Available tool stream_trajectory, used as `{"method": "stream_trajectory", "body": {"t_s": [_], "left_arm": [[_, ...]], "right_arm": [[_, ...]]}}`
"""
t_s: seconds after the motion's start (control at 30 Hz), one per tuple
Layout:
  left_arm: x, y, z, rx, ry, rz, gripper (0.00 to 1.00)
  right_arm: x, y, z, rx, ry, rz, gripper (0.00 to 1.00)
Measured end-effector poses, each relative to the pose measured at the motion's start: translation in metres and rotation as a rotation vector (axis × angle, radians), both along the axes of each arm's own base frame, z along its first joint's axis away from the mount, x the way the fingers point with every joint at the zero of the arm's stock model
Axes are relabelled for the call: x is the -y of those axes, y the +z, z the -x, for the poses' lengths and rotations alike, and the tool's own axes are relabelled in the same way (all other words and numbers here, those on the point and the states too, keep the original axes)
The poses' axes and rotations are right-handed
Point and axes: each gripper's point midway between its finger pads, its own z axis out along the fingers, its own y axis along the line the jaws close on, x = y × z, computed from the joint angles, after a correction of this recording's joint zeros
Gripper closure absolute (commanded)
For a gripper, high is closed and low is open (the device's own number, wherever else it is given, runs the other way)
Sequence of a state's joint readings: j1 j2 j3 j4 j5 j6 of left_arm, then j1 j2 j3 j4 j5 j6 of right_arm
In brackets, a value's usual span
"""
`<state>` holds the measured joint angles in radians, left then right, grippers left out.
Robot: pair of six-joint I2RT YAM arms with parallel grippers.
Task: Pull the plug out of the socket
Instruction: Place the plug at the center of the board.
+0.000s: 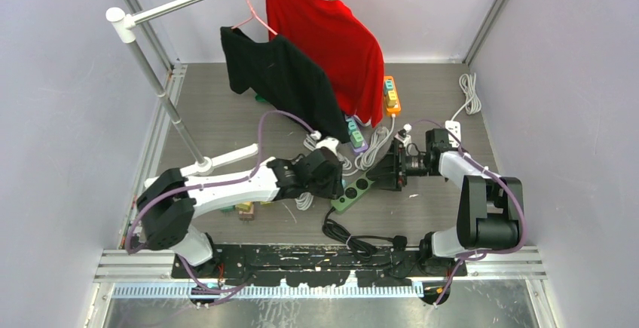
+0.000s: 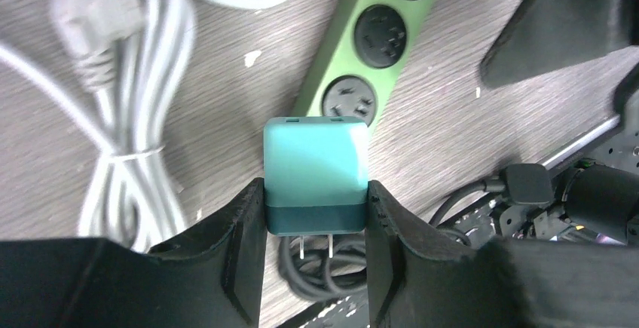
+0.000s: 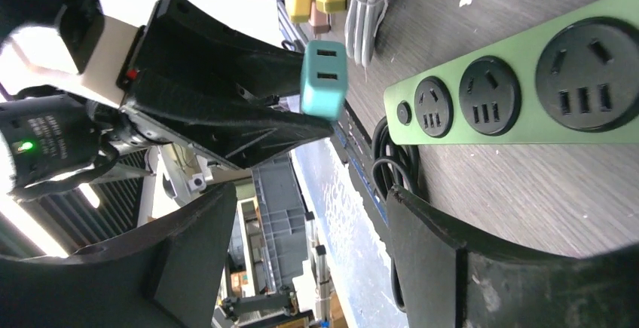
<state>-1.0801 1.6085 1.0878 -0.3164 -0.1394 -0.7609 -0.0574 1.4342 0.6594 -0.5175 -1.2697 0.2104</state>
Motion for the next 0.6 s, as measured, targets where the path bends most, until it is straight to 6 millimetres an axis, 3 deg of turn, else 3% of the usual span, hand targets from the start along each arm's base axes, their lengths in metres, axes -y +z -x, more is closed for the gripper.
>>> {"method": "stream_trajectory", "body": {"t_s": [0.4, 0.6], "left_arm": [[-0.098, -0.008, 0.0, -0.021, 0.241, -0.045, 1.0], [-0.134, 0.002, -0.004, 0.015, 0.342, -0.098, 1.0]], "right_arm": [[0.025, -0.001, -0.018, -0.008, -0.106, -0.015, 0.22], [0.027, -0.001, -0.019, -0.007, -0.114, -0.017, 0.22]]}}
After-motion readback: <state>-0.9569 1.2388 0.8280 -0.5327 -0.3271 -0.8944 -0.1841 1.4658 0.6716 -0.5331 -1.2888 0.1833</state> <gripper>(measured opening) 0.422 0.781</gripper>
